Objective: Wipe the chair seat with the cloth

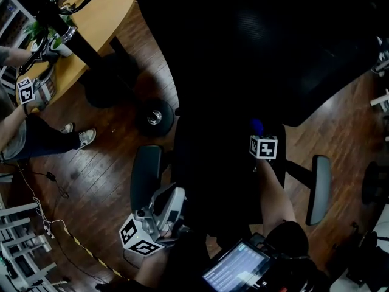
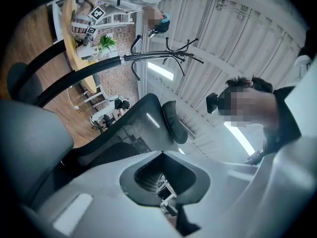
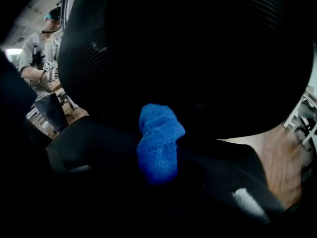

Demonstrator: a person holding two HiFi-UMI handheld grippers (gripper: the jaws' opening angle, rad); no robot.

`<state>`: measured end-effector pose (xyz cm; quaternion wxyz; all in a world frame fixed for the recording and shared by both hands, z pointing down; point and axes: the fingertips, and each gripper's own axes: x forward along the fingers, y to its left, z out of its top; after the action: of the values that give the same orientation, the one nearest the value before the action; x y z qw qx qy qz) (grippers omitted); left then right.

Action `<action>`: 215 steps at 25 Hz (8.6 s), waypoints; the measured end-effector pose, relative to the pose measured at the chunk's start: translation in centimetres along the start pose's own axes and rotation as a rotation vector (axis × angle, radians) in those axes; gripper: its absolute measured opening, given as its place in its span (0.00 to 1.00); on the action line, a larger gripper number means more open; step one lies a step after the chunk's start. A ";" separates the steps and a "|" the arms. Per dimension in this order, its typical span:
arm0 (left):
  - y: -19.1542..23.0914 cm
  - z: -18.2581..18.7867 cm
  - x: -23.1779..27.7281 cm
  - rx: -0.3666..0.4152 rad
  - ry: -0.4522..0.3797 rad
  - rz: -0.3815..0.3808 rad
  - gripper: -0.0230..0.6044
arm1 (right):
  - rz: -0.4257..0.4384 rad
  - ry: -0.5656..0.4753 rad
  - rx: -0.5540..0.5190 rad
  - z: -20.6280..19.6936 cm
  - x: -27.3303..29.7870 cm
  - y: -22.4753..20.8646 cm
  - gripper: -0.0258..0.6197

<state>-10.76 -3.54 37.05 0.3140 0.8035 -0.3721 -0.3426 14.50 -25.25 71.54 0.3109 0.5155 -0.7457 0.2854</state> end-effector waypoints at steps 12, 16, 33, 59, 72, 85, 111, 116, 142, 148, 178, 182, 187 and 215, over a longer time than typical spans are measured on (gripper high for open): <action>-1.1 -0.4 1.7 -0.001 0.017 -0.018 0.02 | -0.155 -0.003 0.088 -1.8 -5.4 -9.1 0.11; -1.1 -0.4 1.6 -0.002 0.010 -0.016 0.02 | -0.130 -0.025 0.095 -1.6 -5.5 -9.3 0.11; 0.7 1.6 -0.2 -0.028 -0.047 0.029 0.02 | 0.467 -0.003 -0.067 1.1 0.9 28.7 0.11; 1.2 -2.8 2.7 -0.036 0.064 -0.006 0.02 | -0.122 0.023 0.048 -7.4 -9.4 -6.2 0.11; 0.8 -3.5 3.2 -0.042 0.068 -0.021 0.02 | -0.104 -0.036 0.076 -6.8 -9.9 -4.8 0.11; 1.7 -1.9 1.5 -0.033 0.035 0.016 0.02 | 0.519 0.016 -0.101 -5.8 -4.1 30.7 0.11; 0.3 -4.3 2.4 -0.047 0.070 -0.015 0.02 | -0.106 0.031 0.067 -12.5 -13.3 -5.3 0.11; -0.3 -4.6 2.2 -0.046 0.073 -0.018 0.02 | -0.126 0.009 0.048 -12.3 -13.6 -5.4 0.11; 0.1 0.0 -3.0 -0.008 -0.029 0.056 0.02 | 0.487 0.010 -0.142 -13.6 -9.4 32.7 0.12; 0.2 -0.3 -2.7 -0.022 -0.019 0.042 0.02 | 0.392 0.032 -0.151 -15.5 -9.3 26.6 0.11; -2.9 -1.7 -1.5 -0.034 0.001 -0.015 0.02 | 0.000 -0.008 0.070 -17.4 -17.6 3.9 0.11; -2.8 -0.9 -2.1 -0.025 -0.014 -0.005 0.02 | 0.277 0.017 0.033 -17.4 -15.6 18.5 0.11; -2.5 -0.4 -2.7 -0.018 -0.021 0.010 0.02 | 0.532 0.079 -0.063 -20.0 -15.7 33.6 0.12; -3.9 -3.4 1.1 -0.093 0.038 -0.085 0.02 | 0.129 0.107 0.119 -24.8 -21.7 1.2 0.11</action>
<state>-6.05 -1.57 35.67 0.3432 0.8094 -0.3152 -0.3574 23.53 6.40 70.93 0.3001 0.4679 -0.7414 0.3759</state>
